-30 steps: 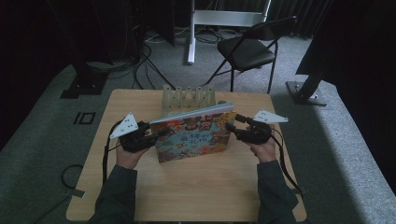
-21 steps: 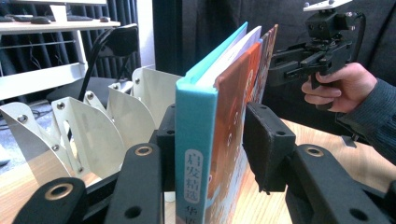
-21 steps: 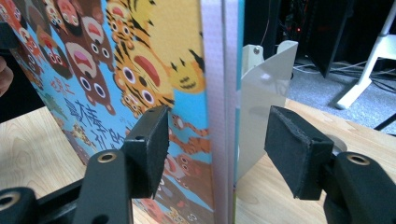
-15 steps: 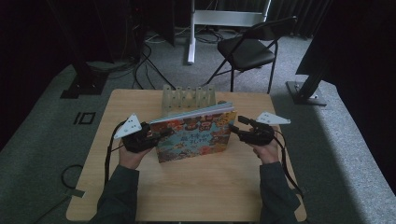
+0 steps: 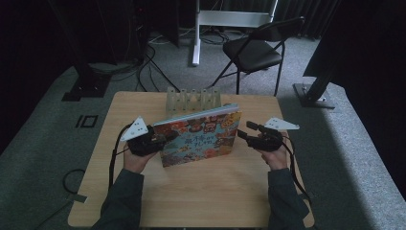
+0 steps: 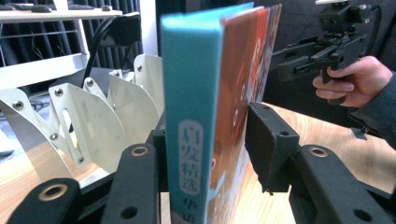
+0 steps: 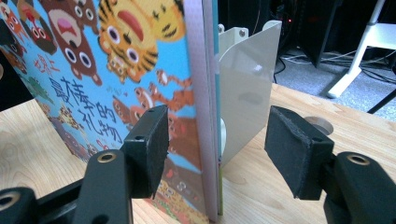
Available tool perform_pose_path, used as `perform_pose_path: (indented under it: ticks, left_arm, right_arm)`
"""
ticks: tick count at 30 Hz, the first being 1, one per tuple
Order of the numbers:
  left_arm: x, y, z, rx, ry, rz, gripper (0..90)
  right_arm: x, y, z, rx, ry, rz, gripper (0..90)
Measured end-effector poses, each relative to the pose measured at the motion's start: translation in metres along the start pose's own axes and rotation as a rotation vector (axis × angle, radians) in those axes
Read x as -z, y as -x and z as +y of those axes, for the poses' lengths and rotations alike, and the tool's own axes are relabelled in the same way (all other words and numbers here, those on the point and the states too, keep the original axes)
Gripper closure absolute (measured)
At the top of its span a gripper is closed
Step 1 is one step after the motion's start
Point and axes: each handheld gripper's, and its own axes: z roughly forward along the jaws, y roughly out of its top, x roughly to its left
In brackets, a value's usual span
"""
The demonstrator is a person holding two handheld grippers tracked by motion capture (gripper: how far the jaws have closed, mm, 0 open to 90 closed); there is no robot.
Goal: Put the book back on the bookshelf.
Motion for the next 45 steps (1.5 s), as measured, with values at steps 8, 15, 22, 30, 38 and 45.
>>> perform_pose_path:
  ticks: [8, 15, 22, 30, 38, 45]
  left_arm:
    - [-0.002, 0.0, -0.003, -0.007, 0.011, 0.0, 63.5]
    - [-0.001, 0.003, -0.005, -0.023, 0.022, -0.019, 67.5]
    - [0.0, 0.01, -0.004, -0.066, 0.013, -0.032, 74.2]
    - [-0.001, 0.015, -0.004, -0.071, 0.016, -0.076, 79.4]
    - [-0.005, 0.023, -0.007, -0.053, 0.041, -0.052, 76.7]
    - [-0.016, 0.027, -0.007, -0.042, 0.032, -0.071, 71.7]
  right_arm:
    - [0.001, 0.004, -0.008, -0.015, -0.005, -0.005, 39.6]
    - [0.0, 0.005, -0.013, -0.024, -0.015, -0.011, 39.6]
    - [-0.001, 0.006, -0.017, -0.033, -0.02, -0.013, 39.7]
    - [0.002, 0.009, -0.019, -0.035, -0.02, -0.018, 39.6]
    - [0.004, 0.01, -0.024, -0.047, -0.028, -0.024, 39.6]
    - [0.005, 0.013, -0.028, -0.051, -0.035, -0.031, 39.6]
